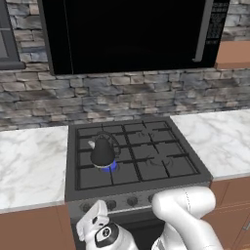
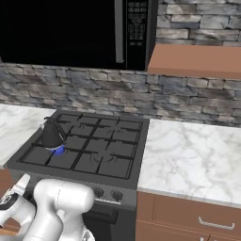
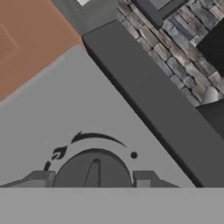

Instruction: The kettle is done boiling. Turn off the stove, then wait for 300 timesteps before moving the kettle to the dining table.

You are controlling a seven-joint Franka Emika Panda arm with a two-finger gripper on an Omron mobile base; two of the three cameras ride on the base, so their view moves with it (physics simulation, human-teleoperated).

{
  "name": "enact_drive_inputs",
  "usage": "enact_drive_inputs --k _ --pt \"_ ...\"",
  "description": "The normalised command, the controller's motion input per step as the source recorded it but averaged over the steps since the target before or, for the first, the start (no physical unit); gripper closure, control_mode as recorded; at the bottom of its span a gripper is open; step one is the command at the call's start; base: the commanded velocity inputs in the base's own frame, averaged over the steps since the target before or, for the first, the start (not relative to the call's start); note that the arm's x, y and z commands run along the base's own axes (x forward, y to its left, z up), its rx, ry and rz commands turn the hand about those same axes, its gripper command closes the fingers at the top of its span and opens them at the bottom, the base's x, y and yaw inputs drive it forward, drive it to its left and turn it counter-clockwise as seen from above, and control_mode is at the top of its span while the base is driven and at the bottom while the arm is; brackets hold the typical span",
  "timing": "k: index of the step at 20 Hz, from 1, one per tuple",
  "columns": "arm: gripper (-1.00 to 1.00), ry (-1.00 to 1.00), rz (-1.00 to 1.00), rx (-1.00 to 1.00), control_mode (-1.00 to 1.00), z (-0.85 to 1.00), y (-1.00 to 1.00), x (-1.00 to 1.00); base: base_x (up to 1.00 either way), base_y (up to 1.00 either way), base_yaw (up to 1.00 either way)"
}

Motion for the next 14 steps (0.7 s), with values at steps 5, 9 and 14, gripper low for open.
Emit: enact_drive_inputs --k 5,9,14 --pt "1.00 0.00 -0.01 0.32 -1.00 0.00 -0.10 -0.01 0.00 0.00 0.00" --pt "1.00 0.00 -0.02 0.41 -1.00 0.00 -0.11 -0.01 0.00 0.00 0.00" --pt "1.00 0.00 -0.01 0.40 -1.00 0.00 -0.09 -0.04 0.00 0.00 0.00"
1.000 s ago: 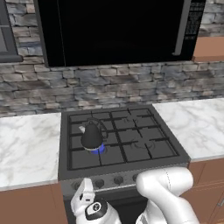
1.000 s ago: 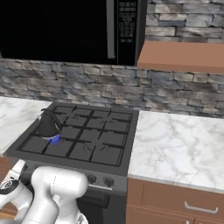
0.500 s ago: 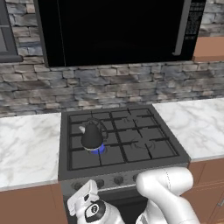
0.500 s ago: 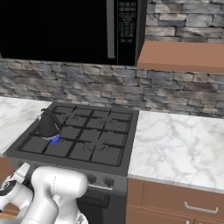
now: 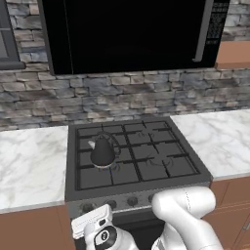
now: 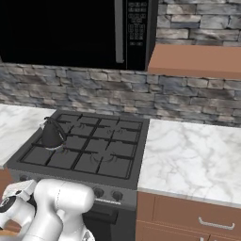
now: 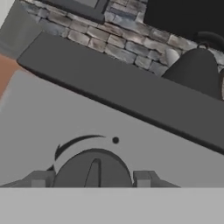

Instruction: The kettle is done boiling. Turn off the stove, then wait for 300 timesteps before moving the kettle to the dining table.

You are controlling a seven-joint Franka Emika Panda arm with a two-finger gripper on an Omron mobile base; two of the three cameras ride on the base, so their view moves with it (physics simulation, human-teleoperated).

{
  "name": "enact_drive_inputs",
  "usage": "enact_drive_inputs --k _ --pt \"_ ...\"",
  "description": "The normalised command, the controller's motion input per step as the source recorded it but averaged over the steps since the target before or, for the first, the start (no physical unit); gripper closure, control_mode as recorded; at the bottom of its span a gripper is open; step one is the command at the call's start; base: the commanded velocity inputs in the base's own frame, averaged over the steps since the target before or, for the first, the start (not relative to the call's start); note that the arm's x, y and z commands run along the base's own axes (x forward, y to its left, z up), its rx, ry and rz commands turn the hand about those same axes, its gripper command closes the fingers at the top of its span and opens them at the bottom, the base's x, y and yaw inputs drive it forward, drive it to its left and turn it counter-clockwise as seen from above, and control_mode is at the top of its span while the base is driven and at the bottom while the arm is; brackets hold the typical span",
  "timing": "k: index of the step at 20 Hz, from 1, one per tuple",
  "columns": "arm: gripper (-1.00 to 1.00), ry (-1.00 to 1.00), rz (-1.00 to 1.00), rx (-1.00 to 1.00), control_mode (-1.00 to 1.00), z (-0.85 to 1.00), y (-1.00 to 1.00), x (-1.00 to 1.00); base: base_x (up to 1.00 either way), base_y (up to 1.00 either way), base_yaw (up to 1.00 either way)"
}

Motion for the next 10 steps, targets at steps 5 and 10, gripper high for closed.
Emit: enact_drive_inputs --k 5,10 --pt "1.00 0.00 -0.02 0.40 -1.00 0.00 -0.07 -0.04 0.00 0.00 0.00" --pt "1.00 0.00 -0.01 0.43 -1.00 0.00 -0.11 -0.08 0.00 0.00 0.00"
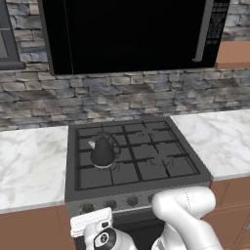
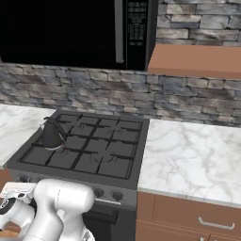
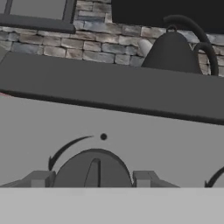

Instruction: The kettle is done boiling. Turn off the stove, then wait for 300 timesteps before moving the kettle to the dining table.

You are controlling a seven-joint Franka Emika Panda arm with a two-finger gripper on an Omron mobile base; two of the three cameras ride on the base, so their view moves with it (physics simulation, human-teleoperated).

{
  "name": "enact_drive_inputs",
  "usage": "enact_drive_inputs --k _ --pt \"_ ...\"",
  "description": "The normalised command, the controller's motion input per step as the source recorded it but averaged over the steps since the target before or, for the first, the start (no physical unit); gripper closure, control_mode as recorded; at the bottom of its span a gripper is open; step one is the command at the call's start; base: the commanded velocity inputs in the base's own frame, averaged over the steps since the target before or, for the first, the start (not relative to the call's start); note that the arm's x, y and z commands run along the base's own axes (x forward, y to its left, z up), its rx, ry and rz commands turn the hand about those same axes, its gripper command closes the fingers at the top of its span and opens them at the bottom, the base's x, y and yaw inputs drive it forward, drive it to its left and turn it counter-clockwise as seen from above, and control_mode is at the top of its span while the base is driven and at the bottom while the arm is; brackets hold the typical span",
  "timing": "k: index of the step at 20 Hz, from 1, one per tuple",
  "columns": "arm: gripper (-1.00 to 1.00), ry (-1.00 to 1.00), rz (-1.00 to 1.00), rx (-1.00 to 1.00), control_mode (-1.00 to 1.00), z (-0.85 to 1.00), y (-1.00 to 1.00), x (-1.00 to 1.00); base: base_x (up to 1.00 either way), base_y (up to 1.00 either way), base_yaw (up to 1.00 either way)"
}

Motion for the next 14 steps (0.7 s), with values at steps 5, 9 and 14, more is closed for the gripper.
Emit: enact_drive_inputs --k 5,9,14 --pt "1.00 0.03 0.00 0.41 -1.00 -0.02 -0.16 -0.10 0.00 0.00 0.00" --pt "1.00 0.09 0.00 0.28 -1.00 -0.08 -0.01 -0.02 0.00 0.00 0.00" --pt "-1.00 0.10 0.00 0.12 -1.00 -0.16 0.00 0.00 0.00 0.00 0.00"
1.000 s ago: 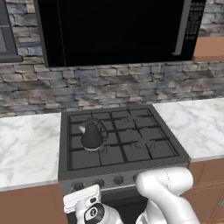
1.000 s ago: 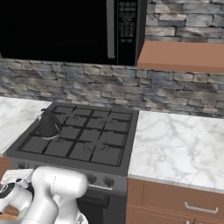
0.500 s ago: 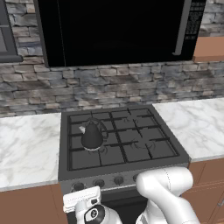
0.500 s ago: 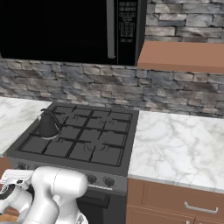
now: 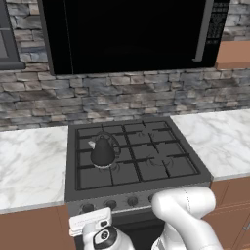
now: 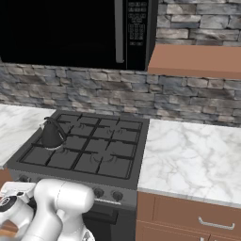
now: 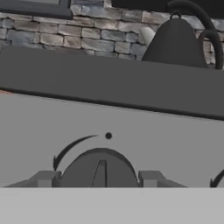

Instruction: The kettle is done boiling. Turn off the stove, then wait for 300 timesteps before moving the kettle to the dining table.

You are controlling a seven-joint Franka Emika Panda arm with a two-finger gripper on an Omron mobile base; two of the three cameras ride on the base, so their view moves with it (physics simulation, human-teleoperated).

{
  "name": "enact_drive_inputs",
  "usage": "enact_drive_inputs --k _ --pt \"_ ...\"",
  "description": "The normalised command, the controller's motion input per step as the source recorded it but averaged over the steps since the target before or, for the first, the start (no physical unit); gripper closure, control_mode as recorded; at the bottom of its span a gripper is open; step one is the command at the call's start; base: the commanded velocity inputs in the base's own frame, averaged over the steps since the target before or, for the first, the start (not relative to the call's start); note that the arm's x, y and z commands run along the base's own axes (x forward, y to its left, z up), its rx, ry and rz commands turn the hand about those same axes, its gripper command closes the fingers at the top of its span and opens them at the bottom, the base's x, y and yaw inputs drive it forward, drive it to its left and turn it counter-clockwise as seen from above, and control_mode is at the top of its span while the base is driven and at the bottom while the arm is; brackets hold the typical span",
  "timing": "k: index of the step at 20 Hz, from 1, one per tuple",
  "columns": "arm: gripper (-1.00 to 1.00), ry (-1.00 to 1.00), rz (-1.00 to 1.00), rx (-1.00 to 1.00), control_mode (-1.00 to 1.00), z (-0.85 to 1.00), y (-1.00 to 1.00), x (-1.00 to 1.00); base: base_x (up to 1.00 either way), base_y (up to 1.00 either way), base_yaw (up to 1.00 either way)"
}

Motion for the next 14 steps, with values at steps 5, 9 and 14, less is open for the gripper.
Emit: enact_drive_inputs --k 5,9,14 --pt "-1.00 0.03 0.00 0.01 -1.00 -0.06 0.02 -0.10 0.00 0.00 0.00" --pt "-1.00 -0.04 0.00 0.03 -1.00 0.00 0.02 -0.55 0.00 0.00 0.00" --pt "-1.00 -0.06 0.00 0.01 -1.00 0.00 0.13 -0.61 0.00 0.00 0.00"
